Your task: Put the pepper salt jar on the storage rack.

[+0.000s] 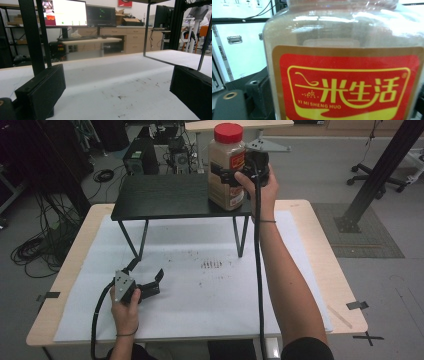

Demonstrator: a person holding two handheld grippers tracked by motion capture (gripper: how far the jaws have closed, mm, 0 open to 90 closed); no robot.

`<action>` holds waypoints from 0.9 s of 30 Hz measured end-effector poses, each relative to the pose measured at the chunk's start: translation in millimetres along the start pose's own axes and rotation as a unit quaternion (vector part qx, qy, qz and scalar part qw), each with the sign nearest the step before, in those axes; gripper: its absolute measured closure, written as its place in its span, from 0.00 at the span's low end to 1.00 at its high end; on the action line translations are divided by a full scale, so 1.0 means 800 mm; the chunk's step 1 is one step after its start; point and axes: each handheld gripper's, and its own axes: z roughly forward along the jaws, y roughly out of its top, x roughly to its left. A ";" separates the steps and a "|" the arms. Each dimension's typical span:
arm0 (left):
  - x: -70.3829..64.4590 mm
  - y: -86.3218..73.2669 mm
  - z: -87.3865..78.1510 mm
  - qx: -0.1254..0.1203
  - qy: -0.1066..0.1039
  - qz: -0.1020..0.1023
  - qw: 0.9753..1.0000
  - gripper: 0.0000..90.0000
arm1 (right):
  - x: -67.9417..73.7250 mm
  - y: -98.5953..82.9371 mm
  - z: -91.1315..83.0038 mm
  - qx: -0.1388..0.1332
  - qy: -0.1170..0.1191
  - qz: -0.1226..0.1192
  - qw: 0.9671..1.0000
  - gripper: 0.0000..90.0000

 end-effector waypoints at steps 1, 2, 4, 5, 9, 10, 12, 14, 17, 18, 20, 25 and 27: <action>0.000 0.000 0.000 0.000 0.000 0.000 1.000 0.00 | 0.000 0.000 0.000 0.000 0.000 0.000 1.000 0.13; 0.000 0.000 0.000 0.000 0.000 0.000 1.000 0.00 | 0.000 0.000 -0.001 -0.001 0.002 0.001 1.000 0.12; 0.000 0.000 0.000 0.000 0.000 0.000 1.000 0.00 | -0.001 0.000 -0.001 -0.001 0.004 0.003 1.000 0.09; 0.000 0.000 0.000 0.000 0.000 0.000 1.000 0.00 | 0.000 0.000 -0.002 -0.001 0.004 0.004 1.000 0.06; 0.000 0.000 0.000 0.000 0.000 0.000 1.000 0.00 | 0.001 0.001 -0.004 -0.003 -0.005 -0.002 1.000 0.01; 0.000 0.000 0.000 0.000 0.000 0.000 1.000 0.00 | 0.001 0.001 -0.004 -0.004 -0.006 -0.003 1.000 0.01; 0.000 0.000 0.000 0.000 0.000 0.000 1.000 0.00 | 0.002 0.002 -0.006 -0.006 -0.005 -0.006 1.000 0.01; 0.000 0.000 0.000 0.000 0.000 0.001 1.000 0.00 | 0.002 0.003 -0.007 -0.008 -0.005 -0.007 1.000 0.01; 0.000 0.000 0.000 0.000 0.000 0.001 1.000 0.00 | 0.003 0.003 -0.011 -0.009 -0.010 -0.009 1.000 0.01; 0.000 0.000 0.000 0.000 0.000 0.001 1.000 0.00 | 0.003 0.003 -0.012 -0.011 -0.012 -0.009 1.000 0.01; 0.000 0.000 0.000 0.000 0.000 0.001 1.000 0.00 | 0.003 0.003 -0.015 -0.013 -0.014 -0.009 1.000 0.01; 0.000 0.000 0.000 -0.001 0.002 0.002 1.000 0.00 | 0.003 0.003 -0.025 -0.018 -0.020 -0.008 1.000 0.01; -0.001 0.000 0.000 -0.001 0.002 0.003 1.000 0.00 | 0.004 0.003 -0.028 -0.018 -0.022 -0.009 1.000 0.01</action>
